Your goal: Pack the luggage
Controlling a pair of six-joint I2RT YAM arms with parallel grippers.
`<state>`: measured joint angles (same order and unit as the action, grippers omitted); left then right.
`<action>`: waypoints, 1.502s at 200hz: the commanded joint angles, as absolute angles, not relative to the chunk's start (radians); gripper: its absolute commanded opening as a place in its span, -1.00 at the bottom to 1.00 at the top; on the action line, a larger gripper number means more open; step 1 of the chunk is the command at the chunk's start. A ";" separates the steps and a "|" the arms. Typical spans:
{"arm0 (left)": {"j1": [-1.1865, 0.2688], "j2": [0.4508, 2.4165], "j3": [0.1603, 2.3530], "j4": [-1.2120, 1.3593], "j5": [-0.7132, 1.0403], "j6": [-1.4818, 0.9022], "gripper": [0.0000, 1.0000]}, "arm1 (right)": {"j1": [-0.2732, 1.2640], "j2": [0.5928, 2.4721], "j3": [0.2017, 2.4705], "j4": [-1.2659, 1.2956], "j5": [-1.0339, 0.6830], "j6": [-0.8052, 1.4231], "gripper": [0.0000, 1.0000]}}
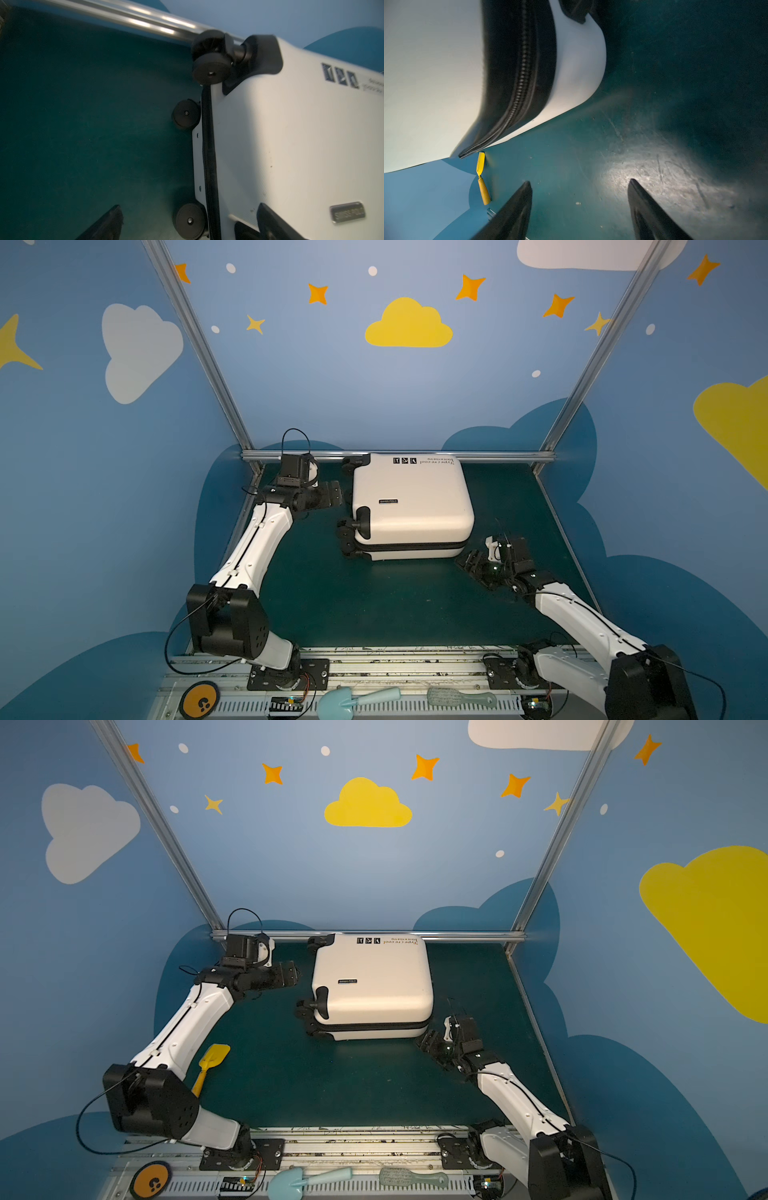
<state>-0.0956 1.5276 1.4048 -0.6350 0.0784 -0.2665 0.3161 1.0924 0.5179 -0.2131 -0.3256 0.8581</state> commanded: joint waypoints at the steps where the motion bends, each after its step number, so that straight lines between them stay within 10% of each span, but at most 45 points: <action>1: -0.095 1.560 1.453 -0.732 0.087 -0.224 0.99 | 0.321 1.129 0.538 -0.173 -0.321 0.882 0.43; 122: -0.209 1.709 1.583 -0.971 0.037 -0.101 0.99 | 0.321 1.177 0.532 -0.089 -0.288 0.907 0.41; 300: -0.534 1.438 1.261 -0.892 0.314 -0.244 0.99 | 0.112 1.365 0.746 -0.112 -0.341 0.840 0.40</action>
